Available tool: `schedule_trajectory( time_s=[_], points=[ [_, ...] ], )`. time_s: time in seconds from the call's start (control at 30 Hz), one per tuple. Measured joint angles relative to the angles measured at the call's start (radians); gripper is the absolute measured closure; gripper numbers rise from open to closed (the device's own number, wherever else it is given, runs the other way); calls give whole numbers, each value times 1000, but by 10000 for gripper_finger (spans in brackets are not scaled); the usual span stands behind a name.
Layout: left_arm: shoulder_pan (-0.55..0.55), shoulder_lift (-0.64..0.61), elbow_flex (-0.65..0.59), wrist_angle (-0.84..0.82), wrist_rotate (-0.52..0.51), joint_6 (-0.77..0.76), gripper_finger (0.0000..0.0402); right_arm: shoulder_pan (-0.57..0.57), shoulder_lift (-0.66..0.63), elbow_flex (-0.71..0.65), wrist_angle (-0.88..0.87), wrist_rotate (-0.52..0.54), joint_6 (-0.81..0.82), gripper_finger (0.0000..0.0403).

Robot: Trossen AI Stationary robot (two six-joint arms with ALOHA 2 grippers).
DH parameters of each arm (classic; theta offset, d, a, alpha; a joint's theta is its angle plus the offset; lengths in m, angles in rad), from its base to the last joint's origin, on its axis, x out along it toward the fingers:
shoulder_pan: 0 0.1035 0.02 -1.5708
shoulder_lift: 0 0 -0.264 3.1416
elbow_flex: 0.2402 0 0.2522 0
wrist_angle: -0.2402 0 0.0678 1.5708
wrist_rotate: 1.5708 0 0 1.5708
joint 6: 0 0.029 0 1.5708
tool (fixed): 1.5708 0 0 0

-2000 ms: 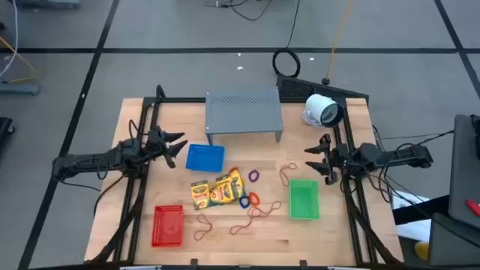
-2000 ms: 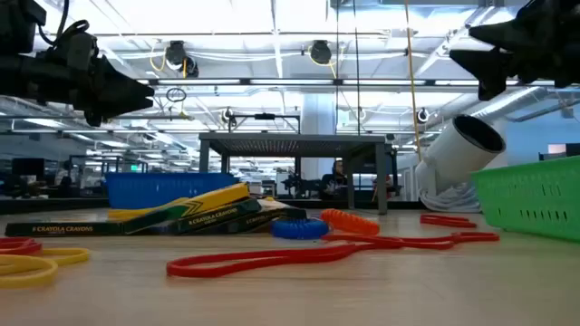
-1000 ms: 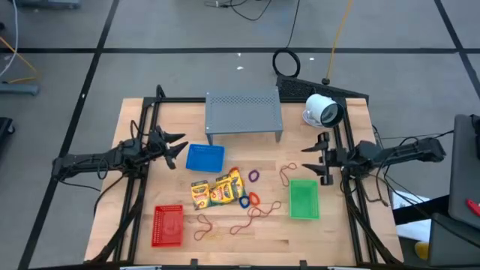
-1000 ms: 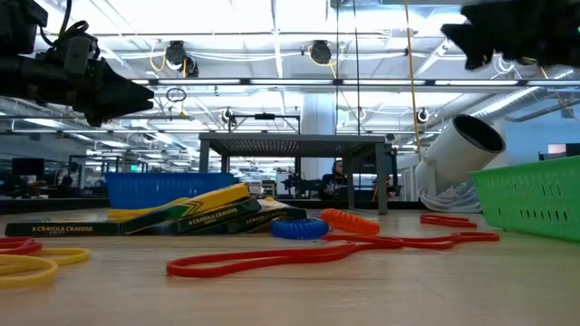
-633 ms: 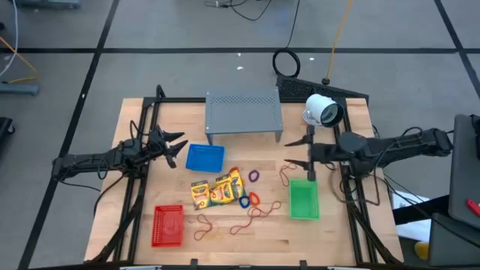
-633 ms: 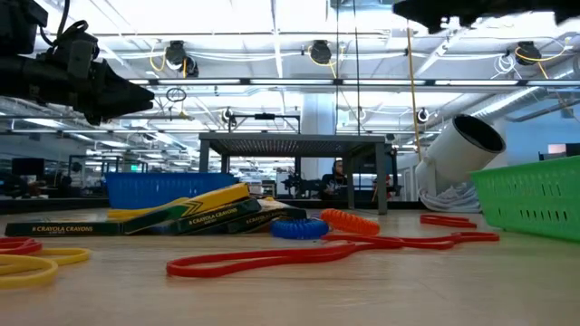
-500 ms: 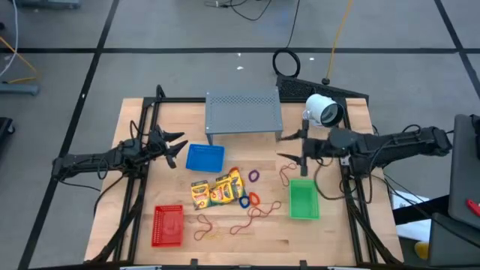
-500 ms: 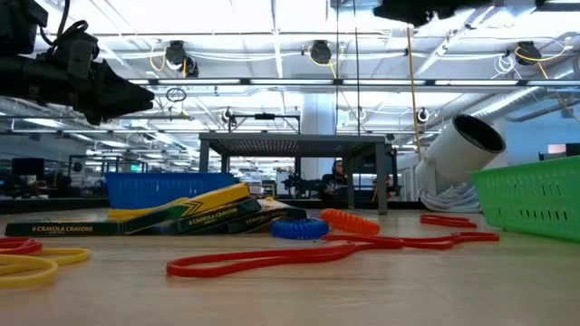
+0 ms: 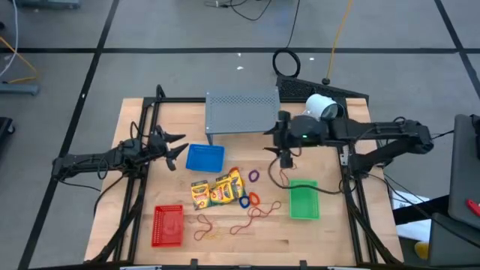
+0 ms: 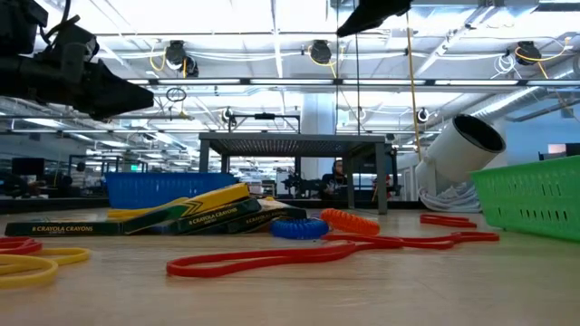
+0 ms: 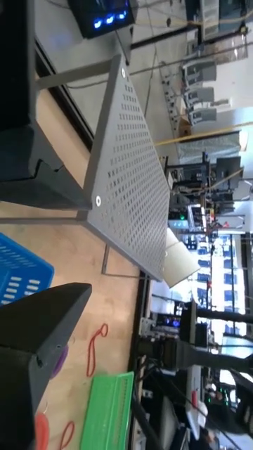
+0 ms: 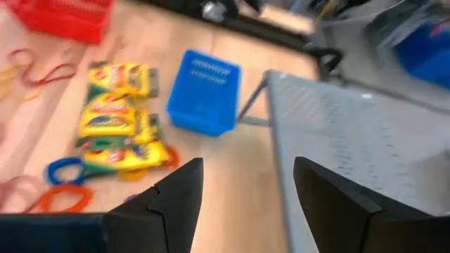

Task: Pick & Place Office Desk Supplies
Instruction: Put the purple spiral keychain into the red bin

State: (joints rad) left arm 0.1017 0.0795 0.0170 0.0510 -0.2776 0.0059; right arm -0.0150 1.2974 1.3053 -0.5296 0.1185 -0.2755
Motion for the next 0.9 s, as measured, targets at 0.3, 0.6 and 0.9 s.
schedule_trajectory(
  time_s=[0.3, 0.6, 0.9],
  points=[
    [0, 0, 0, 4, 7, -10, 215, -6, 221, 224, -254, -167, -14, 190],
    [0, 0, -1, 8, -45, -19, 215, -4, 400, 274, -394, -315, 0, 190],
    [0, 0, -1, 2, -61, -40, 215, 53, 533, 274, -413, -334, 1, 190]
  ],
)
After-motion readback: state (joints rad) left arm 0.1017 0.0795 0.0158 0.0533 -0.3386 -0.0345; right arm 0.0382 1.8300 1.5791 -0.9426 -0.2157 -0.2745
